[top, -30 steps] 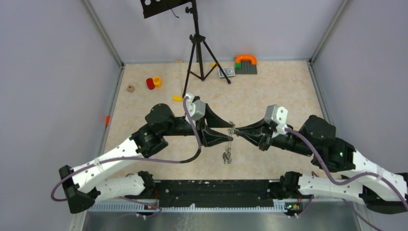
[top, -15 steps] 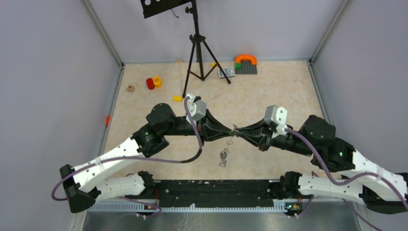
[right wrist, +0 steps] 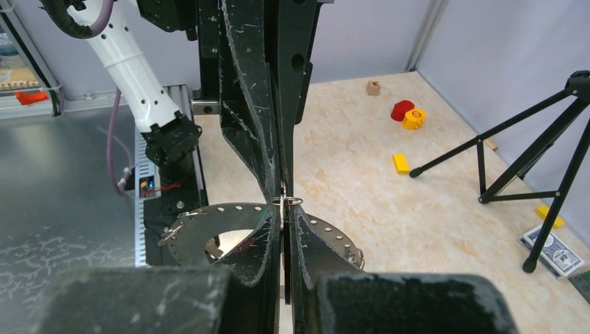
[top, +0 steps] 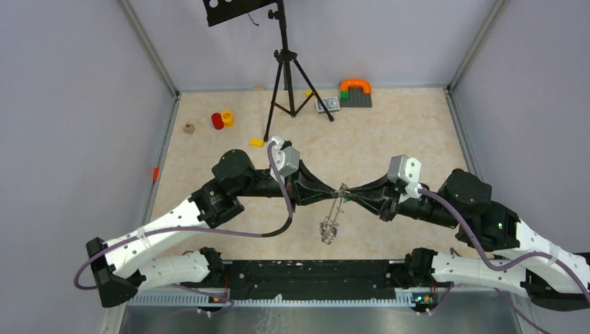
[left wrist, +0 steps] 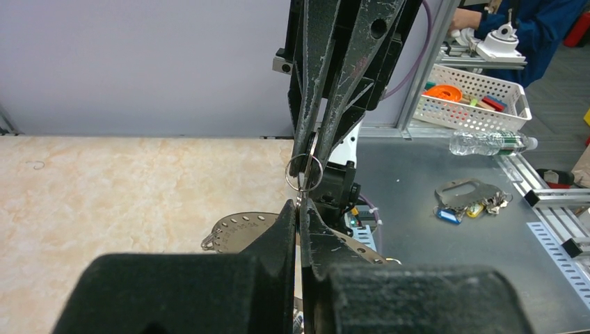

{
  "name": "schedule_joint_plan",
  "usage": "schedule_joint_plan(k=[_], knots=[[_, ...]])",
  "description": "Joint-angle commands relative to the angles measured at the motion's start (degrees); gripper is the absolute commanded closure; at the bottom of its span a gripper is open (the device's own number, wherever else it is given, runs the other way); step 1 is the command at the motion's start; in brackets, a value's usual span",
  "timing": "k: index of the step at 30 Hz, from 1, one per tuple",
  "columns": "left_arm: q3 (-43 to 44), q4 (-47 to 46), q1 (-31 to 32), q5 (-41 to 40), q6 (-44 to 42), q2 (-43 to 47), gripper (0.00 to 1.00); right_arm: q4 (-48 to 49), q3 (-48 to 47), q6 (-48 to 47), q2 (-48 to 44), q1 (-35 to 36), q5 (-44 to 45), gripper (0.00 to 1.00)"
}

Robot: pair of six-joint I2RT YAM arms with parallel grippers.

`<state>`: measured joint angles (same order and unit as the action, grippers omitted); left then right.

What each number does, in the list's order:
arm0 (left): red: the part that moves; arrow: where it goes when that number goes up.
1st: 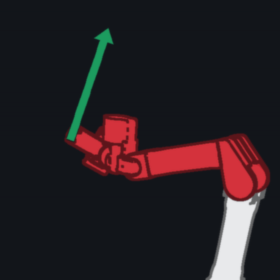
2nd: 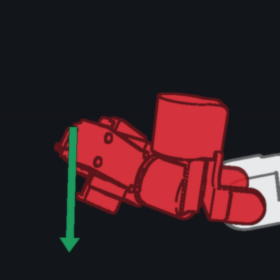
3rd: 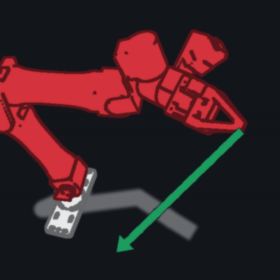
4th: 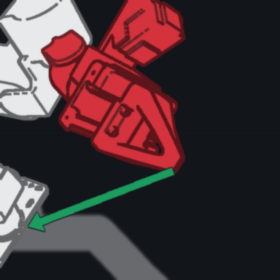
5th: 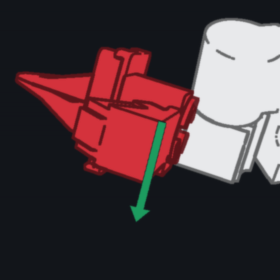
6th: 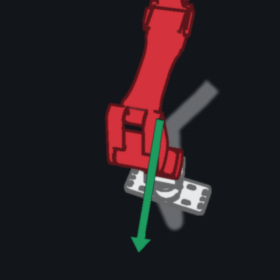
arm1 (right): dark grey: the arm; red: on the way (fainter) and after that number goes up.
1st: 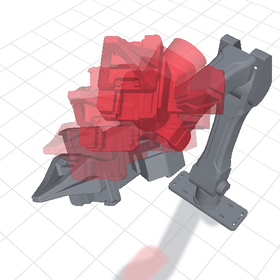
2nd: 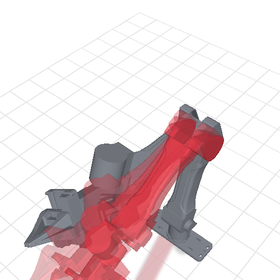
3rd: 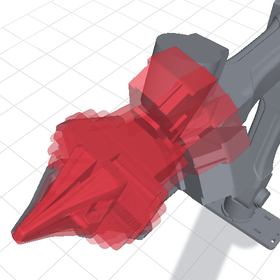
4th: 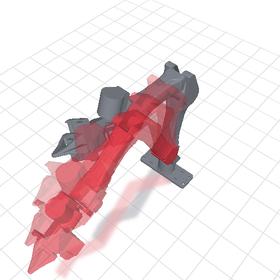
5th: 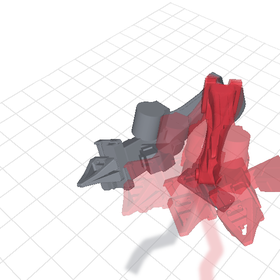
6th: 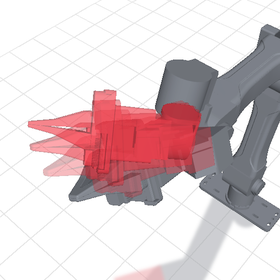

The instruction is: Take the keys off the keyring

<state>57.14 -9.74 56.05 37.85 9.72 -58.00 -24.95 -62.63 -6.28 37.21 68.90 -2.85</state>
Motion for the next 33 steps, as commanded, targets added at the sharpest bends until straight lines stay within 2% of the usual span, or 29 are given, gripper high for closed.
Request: schedule_joint_plan(k=[1,33], knots=[[1.91,1.39,0.00,-0.80,-1.19,1.30,1.00,4.05,0.00,1.30,-2.20,0.40,-0.17,1.00],[1.83,0.68,0.02,-1.01,-1.19,2.67,1.00,6.69,5.71,2.59,-1.05,0.39,-1.98,1.00]])
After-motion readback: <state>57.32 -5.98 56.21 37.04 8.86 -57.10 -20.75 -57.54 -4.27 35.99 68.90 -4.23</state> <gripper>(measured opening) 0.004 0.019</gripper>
